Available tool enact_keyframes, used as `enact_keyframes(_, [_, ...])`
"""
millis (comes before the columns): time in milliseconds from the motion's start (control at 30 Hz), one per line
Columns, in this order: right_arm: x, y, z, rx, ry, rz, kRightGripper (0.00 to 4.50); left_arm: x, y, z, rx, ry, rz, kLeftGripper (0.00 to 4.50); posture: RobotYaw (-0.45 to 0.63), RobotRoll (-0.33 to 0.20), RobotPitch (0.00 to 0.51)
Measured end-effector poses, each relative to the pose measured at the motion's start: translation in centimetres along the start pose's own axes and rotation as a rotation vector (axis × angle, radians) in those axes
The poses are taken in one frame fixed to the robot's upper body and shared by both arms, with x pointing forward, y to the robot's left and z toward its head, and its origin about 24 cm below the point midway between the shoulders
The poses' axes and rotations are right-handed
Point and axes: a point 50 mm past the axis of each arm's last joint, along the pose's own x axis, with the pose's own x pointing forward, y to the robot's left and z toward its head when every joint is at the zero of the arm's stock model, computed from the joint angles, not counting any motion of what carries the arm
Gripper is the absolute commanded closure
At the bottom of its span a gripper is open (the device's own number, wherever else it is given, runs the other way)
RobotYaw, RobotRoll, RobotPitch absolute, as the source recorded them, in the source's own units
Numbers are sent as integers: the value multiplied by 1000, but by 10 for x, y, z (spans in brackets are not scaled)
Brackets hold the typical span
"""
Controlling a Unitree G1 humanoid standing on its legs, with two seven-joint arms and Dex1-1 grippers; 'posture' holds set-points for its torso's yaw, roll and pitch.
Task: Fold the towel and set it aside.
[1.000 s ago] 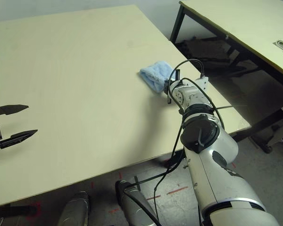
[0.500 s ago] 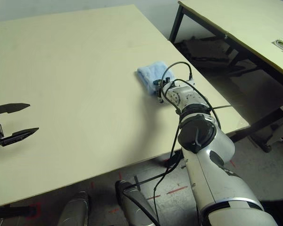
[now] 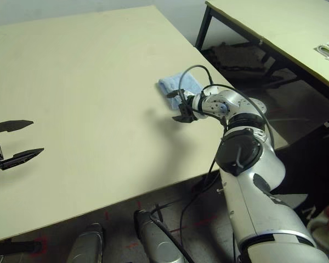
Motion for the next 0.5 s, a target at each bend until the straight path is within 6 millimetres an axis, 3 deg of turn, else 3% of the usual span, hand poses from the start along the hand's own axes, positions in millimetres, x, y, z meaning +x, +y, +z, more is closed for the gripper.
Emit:
enact_keyframes(233, [-5,5,-24,-426,-76,174,26,-2,-1,-6,-25,11,22,0,-113,0,135])
enact_keyframes(500, [-5,-8,-32,-876,-215,377,26,-12,-6,-14,-64,32,84,0,-102,0,126])
